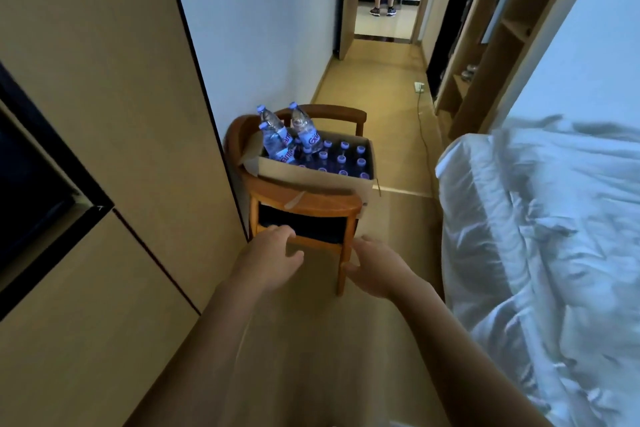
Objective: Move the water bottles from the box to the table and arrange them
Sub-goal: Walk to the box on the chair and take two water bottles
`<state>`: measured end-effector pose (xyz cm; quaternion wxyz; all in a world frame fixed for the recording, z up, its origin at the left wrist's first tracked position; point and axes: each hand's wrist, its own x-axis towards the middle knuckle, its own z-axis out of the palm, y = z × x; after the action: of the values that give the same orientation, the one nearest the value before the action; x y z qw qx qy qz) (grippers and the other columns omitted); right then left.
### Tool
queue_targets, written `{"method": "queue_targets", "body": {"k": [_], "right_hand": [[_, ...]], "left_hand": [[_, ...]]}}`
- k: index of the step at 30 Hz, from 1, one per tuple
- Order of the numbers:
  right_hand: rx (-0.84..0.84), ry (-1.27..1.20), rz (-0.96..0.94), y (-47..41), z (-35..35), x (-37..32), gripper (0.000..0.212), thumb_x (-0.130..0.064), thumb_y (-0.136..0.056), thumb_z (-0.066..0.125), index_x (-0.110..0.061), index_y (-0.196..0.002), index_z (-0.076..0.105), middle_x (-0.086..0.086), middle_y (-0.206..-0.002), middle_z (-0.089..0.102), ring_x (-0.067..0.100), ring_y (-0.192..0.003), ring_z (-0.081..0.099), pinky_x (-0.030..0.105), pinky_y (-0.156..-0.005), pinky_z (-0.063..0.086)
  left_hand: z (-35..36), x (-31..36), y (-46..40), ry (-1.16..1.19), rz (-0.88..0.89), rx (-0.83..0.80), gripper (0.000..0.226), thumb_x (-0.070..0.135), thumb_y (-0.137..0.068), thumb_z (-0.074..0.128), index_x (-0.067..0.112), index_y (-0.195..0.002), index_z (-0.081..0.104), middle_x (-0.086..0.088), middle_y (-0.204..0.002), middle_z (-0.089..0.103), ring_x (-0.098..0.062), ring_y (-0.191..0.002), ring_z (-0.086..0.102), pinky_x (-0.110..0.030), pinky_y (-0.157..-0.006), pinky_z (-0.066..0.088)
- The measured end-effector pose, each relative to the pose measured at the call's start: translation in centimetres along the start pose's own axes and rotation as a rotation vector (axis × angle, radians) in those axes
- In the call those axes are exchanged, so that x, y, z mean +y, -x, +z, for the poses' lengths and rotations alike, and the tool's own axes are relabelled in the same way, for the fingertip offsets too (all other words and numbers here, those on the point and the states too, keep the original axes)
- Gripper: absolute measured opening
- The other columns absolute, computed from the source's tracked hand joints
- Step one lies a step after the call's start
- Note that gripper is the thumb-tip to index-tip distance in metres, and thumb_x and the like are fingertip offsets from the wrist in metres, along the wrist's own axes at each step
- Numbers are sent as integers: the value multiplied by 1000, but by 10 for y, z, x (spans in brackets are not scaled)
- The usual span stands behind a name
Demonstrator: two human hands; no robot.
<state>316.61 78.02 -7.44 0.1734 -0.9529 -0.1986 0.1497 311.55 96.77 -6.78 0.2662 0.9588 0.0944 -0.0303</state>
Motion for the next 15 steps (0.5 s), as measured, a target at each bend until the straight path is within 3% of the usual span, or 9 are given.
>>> {"method": "queue_targets", "body": {"k": [5, 7, 9, 12, 15], "right_hand": [[-73, -28, -52, -86, -13, 13, 17, -30, -90, 53, -21, -102, 58, -2, -101, 59, 12, -88, 58, 32, -81, 53], [-98, -28, -59, -119, -18, 17, 19, -30, -89, 53, -21, -104, 58, -2, -103, 59, 13, -90, 58, 34, -82, 53], [-98, -22, -74, -156, -24, 21, 26, -30, -88, 53, -20, -112, 56, -1, -111, 58, 16, -97, 57, 36, -86, 52], [-101, -17, -103, -212, -35, 22, 29, -26, -88, 52, -24, -117, 56, -1, -115, 59, 19, -100, 58, 36, -86, 51], [-120, 54, -115, -277, -46, 22, 30, -33, -90, 50, -20, -117, 56, 0, -116, 59, 20, -102, 56, 32, -84, 48]], "left_hand": [[-1, -6, -84, 16, -39, -3, 40, 35, -93, 54, 19, -129, 49, 3, -123, 51, -13, -95, 52, -26, -71, 40], [-3, -8, -118, 22, -36, 15, 33, 33, -92, 54, 19, -122, 53, 2, -117, 53, -12, -89, 52, -27, -69, 41], [-6, -14, -157, 24, -48, 22, 31, 34, -91, 55, 18, -117, 55, 0, -118, 54, -16, -97, 53, -29, -77, 43], [-9, -27, -217, 17, -70, 19, 40, 36, -90, 56, 16, -125, 53, -2, -127, 53, -19, -113, 52, -29, -87, 41], [-16, -39, -278, 50, -99, -8, 41, 36, -91, 56, 19, -128, 52, 1, -128, 52, -18, -113, 52, -27, -85, 41]]}}
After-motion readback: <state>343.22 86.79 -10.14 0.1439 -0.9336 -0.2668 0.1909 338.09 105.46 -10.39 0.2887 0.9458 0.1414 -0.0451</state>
